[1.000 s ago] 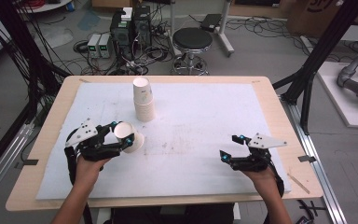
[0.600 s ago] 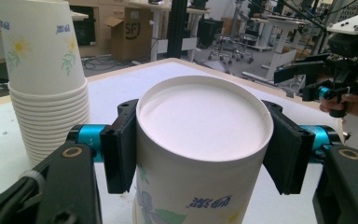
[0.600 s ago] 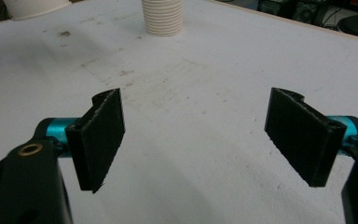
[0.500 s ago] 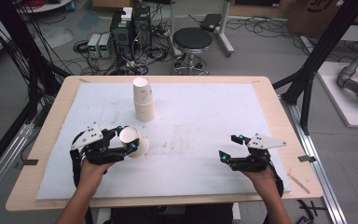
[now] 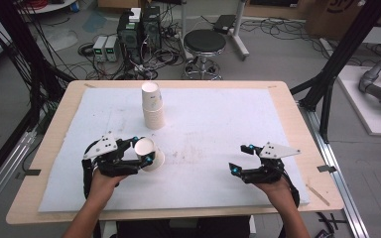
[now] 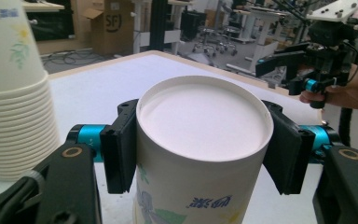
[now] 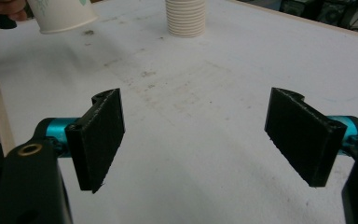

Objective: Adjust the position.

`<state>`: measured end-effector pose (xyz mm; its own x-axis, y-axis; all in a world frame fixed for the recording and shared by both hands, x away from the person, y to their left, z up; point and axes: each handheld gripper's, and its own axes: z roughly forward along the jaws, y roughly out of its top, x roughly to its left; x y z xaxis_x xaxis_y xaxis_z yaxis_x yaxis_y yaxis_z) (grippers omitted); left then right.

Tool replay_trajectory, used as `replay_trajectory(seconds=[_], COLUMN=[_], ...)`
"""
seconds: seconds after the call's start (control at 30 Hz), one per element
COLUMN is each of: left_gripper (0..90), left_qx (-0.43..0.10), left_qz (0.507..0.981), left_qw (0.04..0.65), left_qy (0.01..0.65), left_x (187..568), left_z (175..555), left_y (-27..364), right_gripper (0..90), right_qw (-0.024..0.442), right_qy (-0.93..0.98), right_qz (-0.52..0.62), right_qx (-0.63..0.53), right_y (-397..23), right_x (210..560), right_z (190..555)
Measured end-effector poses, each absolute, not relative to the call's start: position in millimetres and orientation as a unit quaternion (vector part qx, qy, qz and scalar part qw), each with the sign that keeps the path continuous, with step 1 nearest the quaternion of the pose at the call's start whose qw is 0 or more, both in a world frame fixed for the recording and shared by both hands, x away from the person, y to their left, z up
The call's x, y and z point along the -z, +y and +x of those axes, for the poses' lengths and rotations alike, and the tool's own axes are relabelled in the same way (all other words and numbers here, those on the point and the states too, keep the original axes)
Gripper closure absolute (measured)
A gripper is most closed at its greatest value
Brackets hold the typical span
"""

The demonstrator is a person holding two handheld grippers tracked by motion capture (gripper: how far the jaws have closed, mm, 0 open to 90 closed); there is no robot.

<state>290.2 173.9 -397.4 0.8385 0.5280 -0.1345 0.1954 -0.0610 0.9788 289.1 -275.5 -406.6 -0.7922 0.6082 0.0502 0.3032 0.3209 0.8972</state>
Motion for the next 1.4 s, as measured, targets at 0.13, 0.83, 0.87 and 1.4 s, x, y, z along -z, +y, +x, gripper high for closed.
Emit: replay_trajectory(seconds=[0.13,0.83,0.87,1.4], left_gripper=[35.9,35.9,35.9,35.9], left_qx=[-0.12,-0.071,-0.068,-0.032], left_qz=[0.724,0.738,0.74,0.758], left_qw=[0.638,0.644,0.643,0.636], left_qy=[0.235,0.189,0.185,0.138], left_x=[394,387,387,386], left_z=[289,289,289,290], left_y=[164,125,123,89], right_gripper=[20.4,20.6,20.6,20.7], right_qw=[0.137,0.079,0.076,0.049], right_qy=[0.804,0.825,0.826,0.834], right_qz=[0.269,0.176,0.173,0.144], right_qx=[-0.512,-0.532,-0.531,-0.531], right_y=[-268,-215,-213,-199], right_x=[404,400,400,404], right_z=[289,294,294,290])
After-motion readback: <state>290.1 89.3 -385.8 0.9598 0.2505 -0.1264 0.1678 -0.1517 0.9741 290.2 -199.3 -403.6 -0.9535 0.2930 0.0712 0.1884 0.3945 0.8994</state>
